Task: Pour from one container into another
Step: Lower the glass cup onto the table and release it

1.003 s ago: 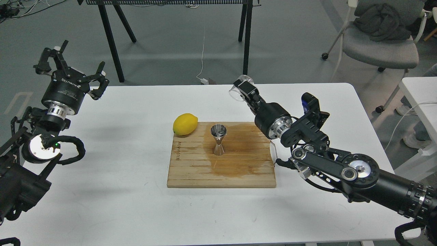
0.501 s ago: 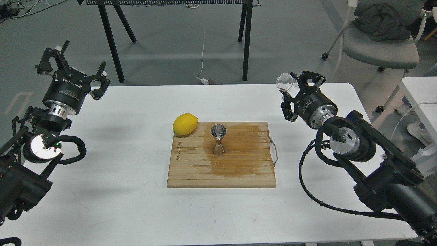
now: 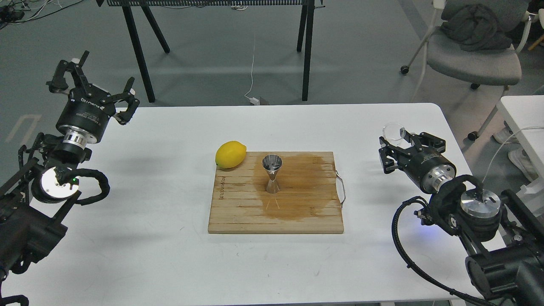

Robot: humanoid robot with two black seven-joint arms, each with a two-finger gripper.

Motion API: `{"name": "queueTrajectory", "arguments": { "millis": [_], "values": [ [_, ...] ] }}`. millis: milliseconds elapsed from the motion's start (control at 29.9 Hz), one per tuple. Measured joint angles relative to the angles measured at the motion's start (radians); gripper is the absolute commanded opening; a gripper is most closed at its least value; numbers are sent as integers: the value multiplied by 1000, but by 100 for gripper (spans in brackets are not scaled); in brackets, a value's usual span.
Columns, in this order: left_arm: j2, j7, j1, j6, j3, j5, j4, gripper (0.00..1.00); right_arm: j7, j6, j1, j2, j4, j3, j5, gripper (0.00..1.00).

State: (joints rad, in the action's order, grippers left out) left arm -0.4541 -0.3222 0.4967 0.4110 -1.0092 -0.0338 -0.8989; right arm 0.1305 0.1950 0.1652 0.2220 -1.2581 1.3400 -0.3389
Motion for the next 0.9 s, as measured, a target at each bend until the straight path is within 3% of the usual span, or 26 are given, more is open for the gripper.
{"name": "queueTrajectory", "arguments": {
  "millis": [234, 535, 903],
  "values": [
    [0, 1, 0, 0, 2, 0, 0, 100, 56, -84, -18, -14, 150, 10, -39, 26],
    [0, -1, 0, 0, 7, 0, 0, 100, 86, -199, -17, -31, 312, -6, -52, 27],
    [2, -1, -1, 0, 6, 0, 0, 100, 90, -218, -12, -38, 336, -14, -51, 37]
  ]
}}
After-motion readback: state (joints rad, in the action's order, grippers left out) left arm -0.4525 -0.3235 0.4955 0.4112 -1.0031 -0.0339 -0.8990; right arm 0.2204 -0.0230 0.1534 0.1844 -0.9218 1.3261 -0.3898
